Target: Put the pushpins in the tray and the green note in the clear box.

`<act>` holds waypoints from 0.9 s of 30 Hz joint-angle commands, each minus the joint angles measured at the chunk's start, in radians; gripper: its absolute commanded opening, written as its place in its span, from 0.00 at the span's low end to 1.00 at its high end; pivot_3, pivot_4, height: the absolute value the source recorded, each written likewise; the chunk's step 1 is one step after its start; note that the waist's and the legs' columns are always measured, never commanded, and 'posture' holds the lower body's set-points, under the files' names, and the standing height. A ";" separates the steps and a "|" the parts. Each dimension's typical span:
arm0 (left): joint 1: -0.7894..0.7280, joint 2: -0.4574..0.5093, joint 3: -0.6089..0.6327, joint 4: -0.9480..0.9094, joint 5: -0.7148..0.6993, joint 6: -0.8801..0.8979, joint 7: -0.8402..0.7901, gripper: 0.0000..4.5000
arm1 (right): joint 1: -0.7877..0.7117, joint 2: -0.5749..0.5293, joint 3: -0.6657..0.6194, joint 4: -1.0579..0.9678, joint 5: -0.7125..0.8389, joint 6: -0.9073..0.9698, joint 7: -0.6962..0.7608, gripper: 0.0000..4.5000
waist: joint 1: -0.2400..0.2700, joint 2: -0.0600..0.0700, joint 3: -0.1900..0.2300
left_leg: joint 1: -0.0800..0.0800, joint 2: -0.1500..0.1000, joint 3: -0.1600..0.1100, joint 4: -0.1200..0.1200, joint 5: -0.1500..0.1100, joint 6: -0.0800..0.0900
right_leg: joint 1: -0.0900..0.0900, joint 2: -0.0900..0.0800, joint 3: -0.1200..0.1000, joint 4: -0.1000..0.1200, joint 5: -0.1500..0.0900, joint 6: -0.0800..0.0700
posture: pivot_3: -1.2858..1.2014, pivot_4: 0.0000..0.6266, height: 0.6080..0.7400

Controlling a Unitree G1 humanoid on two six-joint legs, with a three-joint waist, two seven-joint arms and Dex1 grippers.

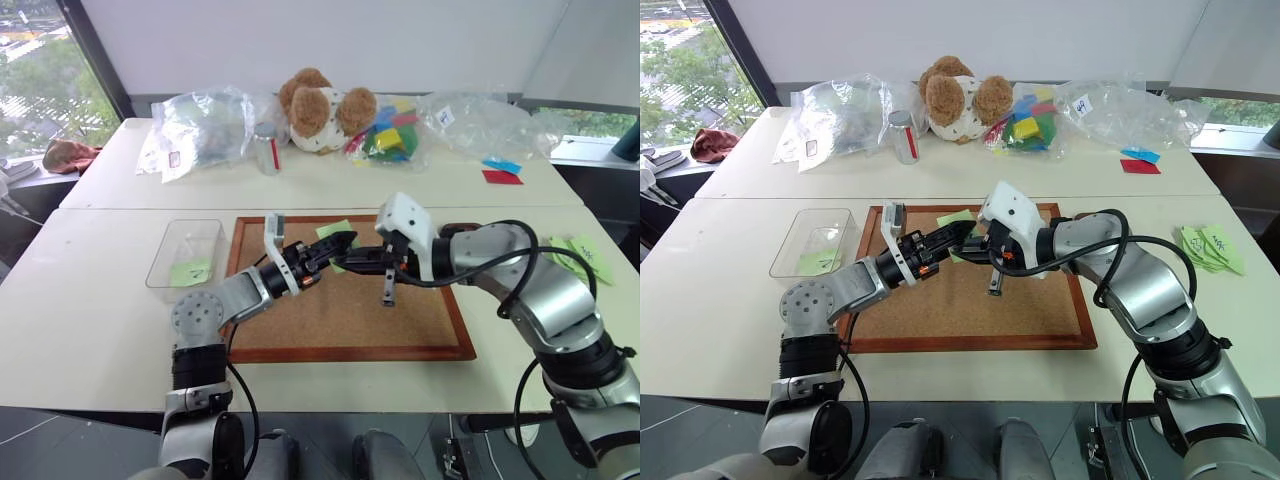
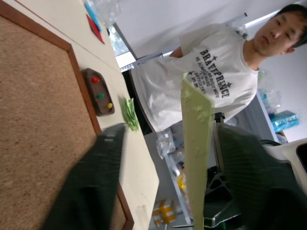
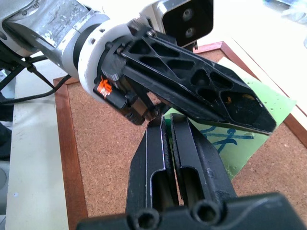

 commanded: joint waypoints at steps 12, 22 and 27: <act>0.040 -0.014 0.007 -0.039 -0.138 -0.013 0.072 0.01 | -0.036 -0.005 -0.039 -0.049 0.027 0.016 -0.010 0.00 | 0.000 0.000 0.000 | 0.000 0.000 0.000 0.000 0.000 0.000 | 0.000 0.000 0.000 0.000 0.000 0.000 | 0.52 0.24 1.00; 0.044 0.016 -0.014 -0.033 -0.129 -0.040 0.058 0.01 | -0.059 -0.019 -0.069 -0.065 0.055 0.058 -0.026 0.00 | 0.001 0.000 0.000 | 0.000 0.000 0.000 0.000 0.000 0.000 | 0.000 0.000 0.000 0.000 0.000 0.000 | 0.52 0.24 1.00; 0.048 0.022 -0.019 -0.032 -0.128 -0.053 0.057 0.01 | -0.083 -0.020 -0.127 -0.025 0.060 0.083 -0.067 0.00 | 0.001 0.000 0.000 | 0.000 0.000 0.000 0.000 0.000 0.000 | 0.000 0.000 0.000 0.000 0.000 0.000 | 0.52 0.24 1.00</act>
